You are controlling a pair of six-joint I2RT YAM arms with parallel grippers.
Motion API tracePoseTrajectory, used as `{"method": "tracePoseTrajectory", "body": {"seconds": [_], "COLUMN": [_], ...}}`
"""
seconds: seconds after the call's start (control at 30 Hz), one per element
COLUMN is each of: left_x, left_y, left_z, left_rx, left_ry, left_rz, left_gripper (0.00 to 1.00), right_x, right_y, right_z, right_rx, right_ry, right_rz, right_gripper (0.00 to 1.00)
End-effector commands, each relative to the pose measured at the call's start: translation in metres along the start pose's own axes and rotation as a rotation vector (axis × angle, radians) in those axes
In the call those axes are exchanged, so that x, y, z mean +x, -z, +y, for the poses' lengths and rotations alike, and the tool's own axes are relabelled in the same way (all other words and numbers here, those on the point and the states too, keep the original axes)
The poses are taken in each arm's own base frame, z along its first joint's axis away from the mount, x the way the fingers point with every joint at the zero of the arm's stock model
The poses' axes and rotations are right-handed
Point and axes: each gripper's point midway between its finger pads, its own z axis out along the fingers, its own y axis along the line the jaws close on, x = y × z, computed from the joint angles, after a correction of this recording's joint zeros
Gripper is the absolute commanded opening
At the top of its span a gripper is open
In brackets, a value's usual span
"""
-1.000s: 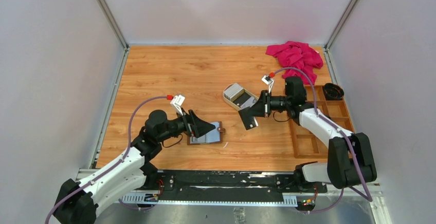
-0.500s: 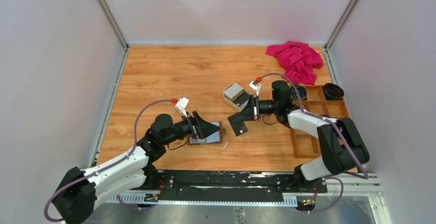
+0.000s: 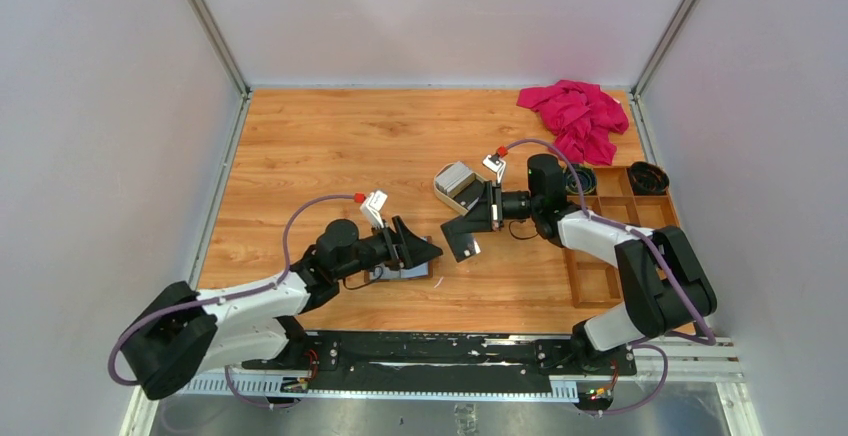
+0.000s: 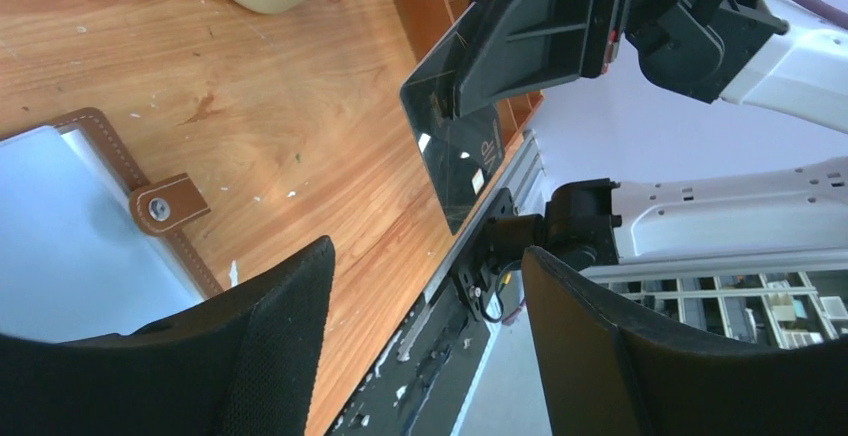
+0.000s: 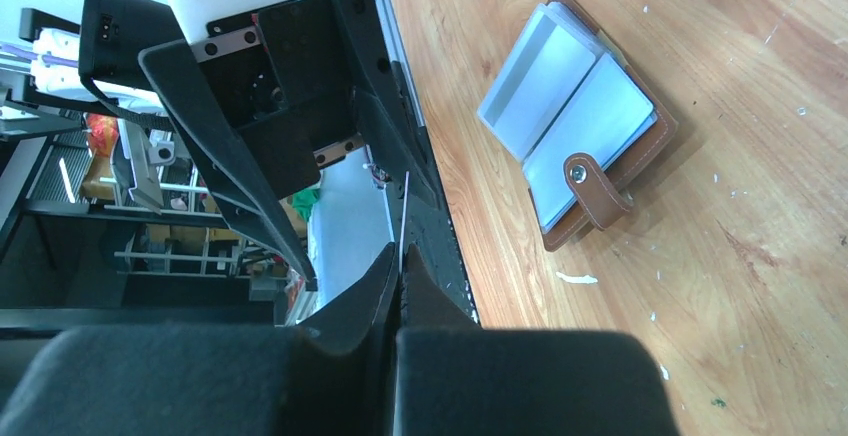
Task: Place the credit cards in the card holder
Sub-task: Pick up the credit card from the storage box.
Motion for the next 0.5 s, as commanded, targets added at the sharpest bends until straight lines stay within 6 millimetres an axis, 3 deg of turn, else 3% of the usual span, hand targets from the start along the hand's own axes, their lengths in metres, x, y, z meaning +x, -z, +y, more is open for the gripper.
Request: {"method": "tracePoseTrajectory", "body": {"seconds": [0.0, 0.47], "left_x": [-0.015, -0.006], "left_y": [-0.017, -0.051], "left_z": [-0.027, -0.038], "left_rx": [0.1, 0.215], "left_ry": [0.019, 0.135], "left_rz": [-0.054, -0.009], "left_gripper": [0.7, 0.47], "right_x": [-0.002, -0.001], "right_y": [-0.005, -0.007], "right_z": [0.012, 0.019], "right_rx": [-0.044, -0.069], "right_ry": [0.028, 0.041], "right_rz": [0.022, 0.034], "right_gripper": [0.0, 0.0]}}
